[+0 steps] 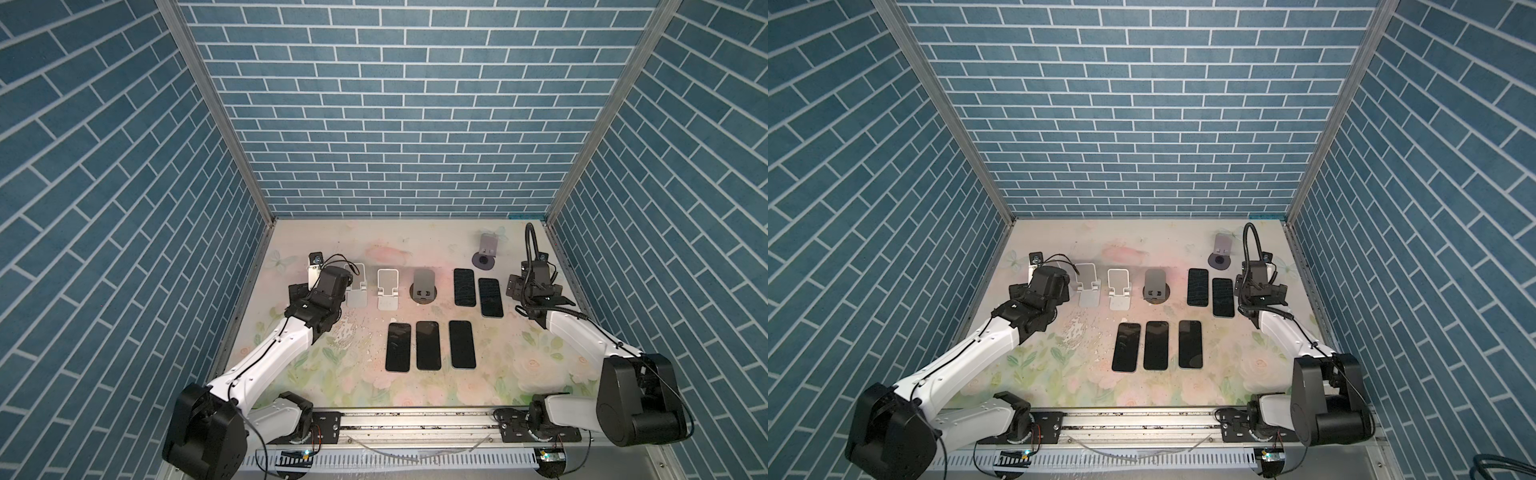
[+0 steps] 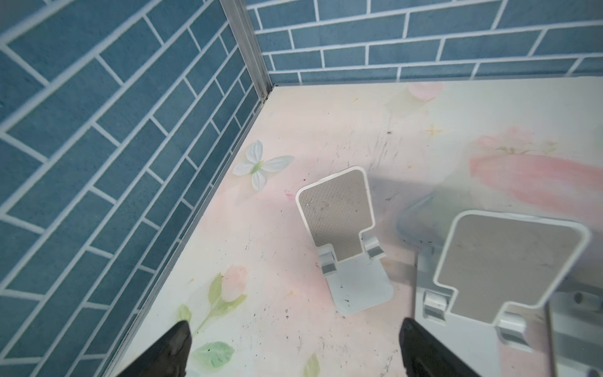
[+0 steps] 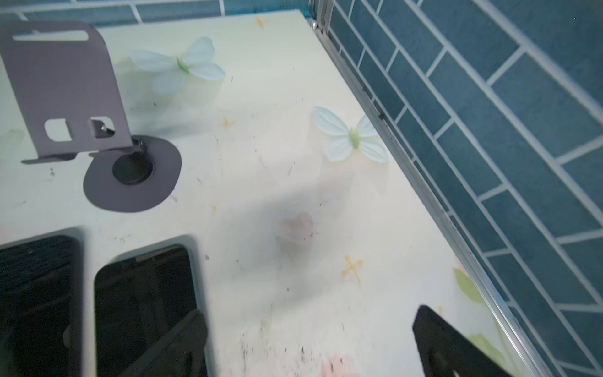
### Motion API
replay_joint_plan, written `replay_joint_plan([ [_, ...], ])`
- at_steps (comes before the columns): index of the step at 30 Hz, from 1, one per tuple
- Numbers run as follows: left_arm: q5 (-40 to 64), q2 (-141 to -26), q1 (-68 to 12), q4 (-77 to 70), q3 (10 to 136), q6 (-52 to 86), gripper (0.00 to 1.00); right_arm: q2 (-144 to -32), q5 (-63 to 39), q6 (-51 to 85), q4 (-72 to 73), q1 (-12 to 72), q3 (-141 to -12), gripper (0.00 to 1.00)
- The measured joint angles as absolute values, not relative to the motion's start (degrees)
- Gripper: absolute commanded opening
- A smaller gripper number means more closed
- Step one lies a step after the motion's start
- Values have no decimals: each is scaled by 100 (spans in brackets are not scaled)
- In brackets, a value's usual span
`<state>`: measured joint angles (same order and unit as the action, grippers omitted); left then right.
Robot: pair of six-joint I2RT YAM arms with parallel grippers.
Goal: Remove the phone from the phone stand
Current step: Reset both arms
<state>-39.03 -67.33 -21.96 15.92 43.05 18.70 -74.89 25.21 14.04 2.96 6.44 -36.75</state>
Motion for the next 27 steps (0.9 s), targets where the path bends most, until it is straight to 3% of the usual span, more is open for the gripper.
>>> replay_joint_plan([
  [6, -3621, -6812, -1986, 591, 4086, 1393, 100, -7966, 1973, 1120, 2049, 38, -2904, 99],
  [13, -3583, -6976, -1822, -705, 3732, 685, 100, -8643, 1339, 742, 4213, -64, -2252, 99],
  [27, -2563, -7915, -1181, -3400, 2899, -744, 100, -8823, 1173, 692, 4982, -69, -2062, 99],
])
